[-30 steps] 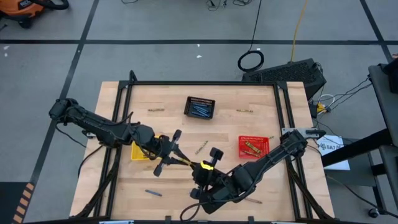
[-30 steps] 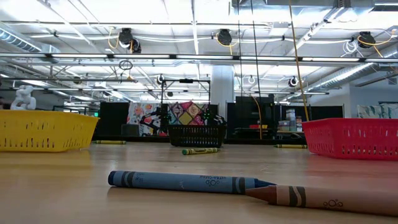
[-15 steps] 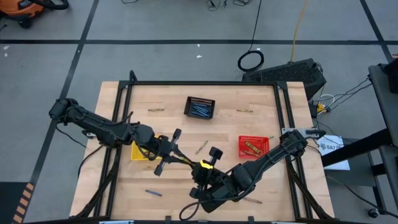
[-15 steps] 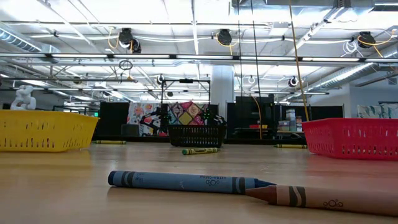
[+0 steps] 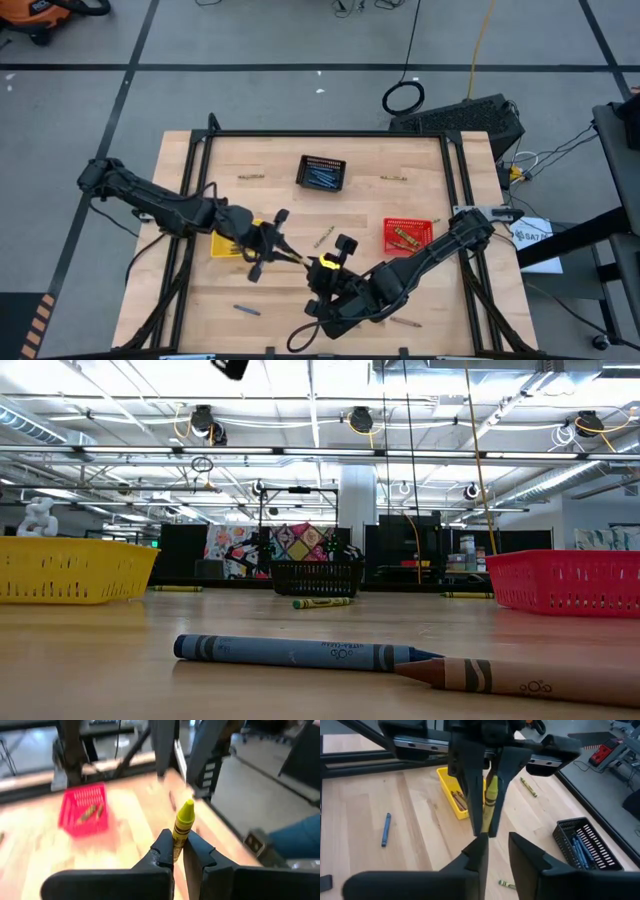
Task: Sort crayons
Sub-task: Put the yellow green crayon into the red bin
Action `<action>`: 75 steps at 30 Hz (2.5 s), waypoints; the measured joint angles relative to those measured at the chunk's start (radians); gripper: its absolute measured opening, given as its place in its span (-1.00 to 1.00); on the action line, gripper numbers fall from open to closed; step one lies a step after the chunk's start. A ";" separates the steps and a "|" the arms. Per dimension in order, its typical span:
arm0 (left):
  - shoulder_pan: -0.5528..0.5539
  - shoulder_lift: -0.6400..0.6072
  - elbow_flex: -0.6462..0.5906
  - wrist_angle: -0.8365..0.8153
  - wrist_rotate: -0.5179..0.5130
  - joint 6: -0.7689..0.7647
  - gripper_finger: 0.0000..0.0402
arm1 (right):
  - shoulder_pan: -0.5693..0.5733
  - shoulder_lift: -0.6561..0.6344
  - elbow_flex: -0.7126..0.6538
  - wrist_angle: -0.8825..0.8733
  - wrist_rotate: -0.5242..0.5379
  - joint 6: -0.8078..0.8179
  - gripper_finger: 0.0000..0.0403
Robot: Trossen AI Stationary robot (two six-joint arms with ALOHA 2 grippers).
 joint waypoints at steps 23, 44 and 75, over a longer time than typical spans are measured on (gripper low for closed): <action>-0.002 -0.177 -0.001 -0.708 0.036 -0.180 -0.96 | -0.081 0.000 0.000 -0.179 -0.003 0.039 -0.58; 0.228 -0.185 -0.001 -0.519 -0.044 0.088 -0.96 | -0.283 -0.004 -0.038 -0.471 -0.031 0.063 -0.58; 0.253 -0.185 -0.001 -0.131 0.253 0.164 -0.95 | -0.174 -0.078 -0.038 0.091 -0.236 -0.270 -0.57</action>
